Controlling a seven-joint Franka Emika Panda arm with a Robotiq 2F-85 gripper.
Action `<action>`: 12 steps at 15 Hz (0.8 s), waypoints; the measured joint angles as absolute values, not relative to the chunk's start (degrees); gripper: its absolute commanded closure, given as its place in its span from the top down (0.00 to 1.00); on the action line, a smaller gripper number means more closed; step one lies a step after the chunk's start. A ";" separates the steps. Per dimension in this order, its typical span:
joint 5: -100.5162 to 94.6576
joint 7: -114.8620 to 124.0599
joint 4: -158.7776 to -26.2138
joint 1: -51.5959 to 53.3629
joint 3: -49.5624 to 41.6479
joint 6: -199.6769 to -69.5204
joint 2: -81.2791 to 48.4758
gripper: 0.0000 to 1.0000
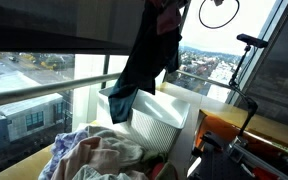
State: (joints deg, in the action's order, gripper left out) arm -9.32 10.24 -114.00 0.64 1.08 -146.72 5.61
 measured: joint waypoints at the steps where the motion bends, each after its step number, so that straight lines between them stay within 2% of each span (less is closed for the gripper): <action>1: -9.27 10.22 -114.02 0.23 0.91 -146.72 5.84 0.05; 12: -8.92 7.82 -117.10 -3.32 -2.40 -146.75 9.25 0.05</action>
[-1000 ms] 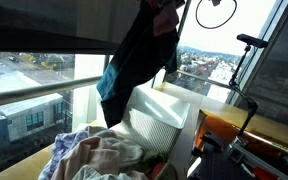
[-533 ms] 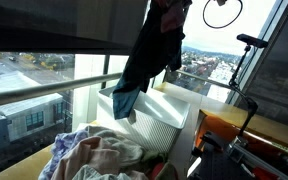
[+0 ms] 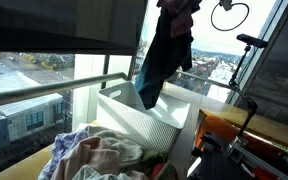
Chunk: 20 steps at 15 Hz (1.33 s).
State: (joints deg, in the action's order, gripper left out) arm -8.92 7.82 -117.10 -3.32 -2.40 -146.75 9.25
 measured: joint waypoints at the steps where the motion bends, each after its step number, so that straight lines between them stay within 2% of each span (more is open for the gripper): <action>1: -8.92 7.83 -118.20 -3.10 -2.06 -146.90 9.51 0.05; 10: -9.11 13.49 -131.67 2.28 6.53 -150.16 9.17 0.05; 20: -15.83 16.08 -137.13 -0.87 4.67 -155.01 3.06 0.05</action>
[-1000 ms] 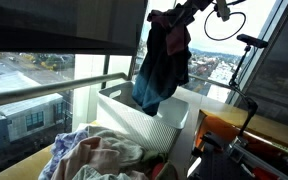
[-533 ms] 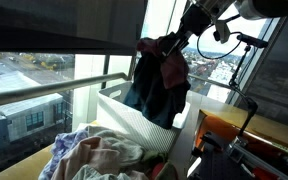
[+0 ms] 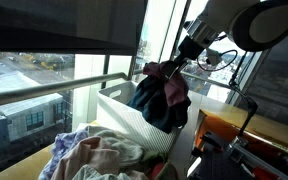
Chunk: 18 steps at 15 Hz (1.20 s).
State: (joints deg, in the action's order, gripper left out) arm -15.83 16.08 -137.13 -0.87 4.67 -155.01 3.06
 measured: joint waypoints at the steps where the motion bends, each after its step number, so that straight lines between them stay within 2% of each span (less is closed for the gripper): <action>1: -17.97 17.28 -137.39 -1.68 3.90 -155.65 1.95 0.05; 7: -30.97 29.02 -137.63 -3.02 1.49 -157.66 -5.09 0.05; 8: -32.36 30.76 -137.53 -2.84 1.49 -157.66 -5.86 0.41; 16: -35.86 38.34 -136.56 0.87 2.02 -157.65 -8.93 0.96; 18: -35.79 38.65 -136.20 1.50 2.24 -157.65 -8.49 1.00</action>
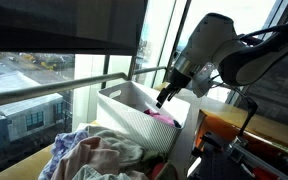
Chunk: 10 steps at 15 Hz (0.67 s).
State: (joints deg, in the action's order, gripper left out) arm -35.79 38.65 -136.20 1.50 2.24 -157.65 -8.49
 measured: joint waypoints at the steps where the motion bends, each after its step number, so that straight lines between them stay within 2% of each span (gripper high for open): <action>1: -35.71 38.76 -136.12 1.88 2.58 -157.65 -7.87 1.00; 10: -35.93 46.88 -129.70 14.95 13.45 -152.32 -5.50 1.00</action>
State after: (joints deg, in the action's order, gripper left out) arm -35.93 46.88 -129.70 14.95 13.45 -152.32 -5.50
